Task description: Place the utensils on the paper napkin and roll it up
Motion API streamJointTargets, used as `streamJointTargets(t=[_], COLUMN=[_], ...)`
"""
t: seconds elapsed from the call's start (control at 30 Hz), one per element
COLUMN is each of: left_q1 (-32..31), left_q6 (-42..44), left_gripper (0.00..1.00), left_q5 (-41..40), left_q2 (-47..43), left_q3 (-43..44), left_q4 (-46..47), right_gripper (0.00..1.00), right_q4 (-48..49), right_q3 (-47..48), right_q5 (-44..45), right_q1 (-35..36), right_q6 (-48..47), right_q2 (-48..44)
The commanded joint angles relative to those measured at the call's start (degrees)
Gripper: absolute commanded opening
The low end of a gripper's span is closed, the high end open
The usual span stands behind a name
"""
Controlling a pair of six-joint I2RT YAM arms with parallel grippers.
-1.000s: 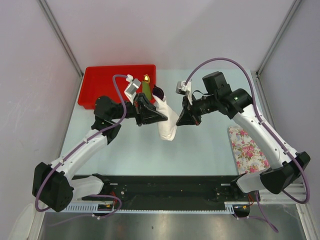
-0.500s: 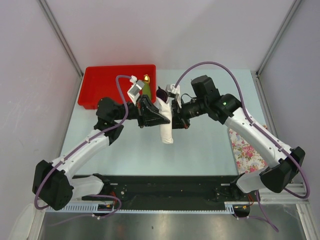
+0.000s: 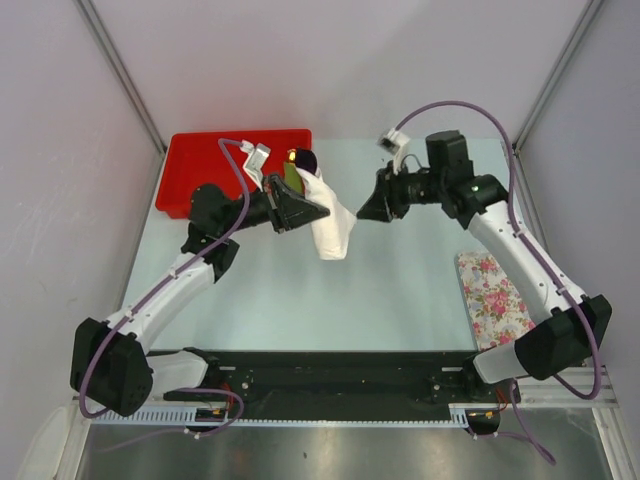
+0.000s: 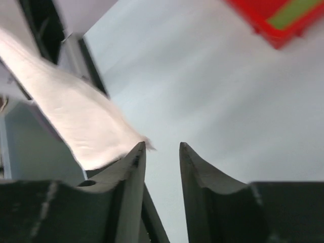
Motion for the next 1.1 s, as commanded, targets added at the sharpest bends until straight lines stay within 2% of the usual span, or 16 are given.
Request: streamJointTargets(t=[0.0, 0.13, 0.17, 0.2, 0.27, 0.37, 0.57, 0.93, 1.07], left_q1=[1.79, 2.58, 2.58, 2.58, 2.58, 2.58, 2.41, 2.23, 1.97], left_q6=[4.11, 8.68, 8.78, 8.52, 7.64, 5.53, 3.16, 0.52, -0.09], left_gripper=[0.0, 0.0, 0.0, 0.0, 0.0, 0.0, 0.0, 0.0, 0.0], left_q5=[-7.57, -11.64, -11.81, -12.07, -11.47, -10.85, -9.44, -7.6, -6.63], left_q2=[-0.5, -1.2, -1.2, -1.29, -1.38, -1.55, -1.99, -2.7, -2.79], left_q3=[3.85, 4.91, 4.91, 4.83, 4.74, 4.56, 5.09, 4.65, 4.65], left_q4=[-7.42, -13.4, -13.76, -13.85, -12.54, -10.17, -6.73, -2.96, -1.64], right_gripper=[0.4, 0.48, 0.56, 0.6, 0.69, 0.76, 0.75, 0.73, 0.65], right_q4=[1.98, 1.97, 2.76, 3.63, 6.19, 6.46, 9.18, 13.13, 14.45], right_q3=[5.7, 9.92, 10.01, 9.67, 8.09, 7.03, 3.34, 2.72, 2.55], right_q5=[7.23, 7.42, 6.9, 4.45, 2.68, 2.58, 3.2, 1.35, -0.57], right_q1=[-5.91, -9.17, -9.08, -9.08, -7.51, -2.68, 4.0, 8.67, 8.94], right_q6=[5.27, 8.26, 8.96, 9.67, 11.87, 11.7, 11.08, 10.29, 11.34], right_q2=[0.9, 0.03, -0.58, -1.72, -2.96, -3.49, -2.35, 1.6, 2.22])
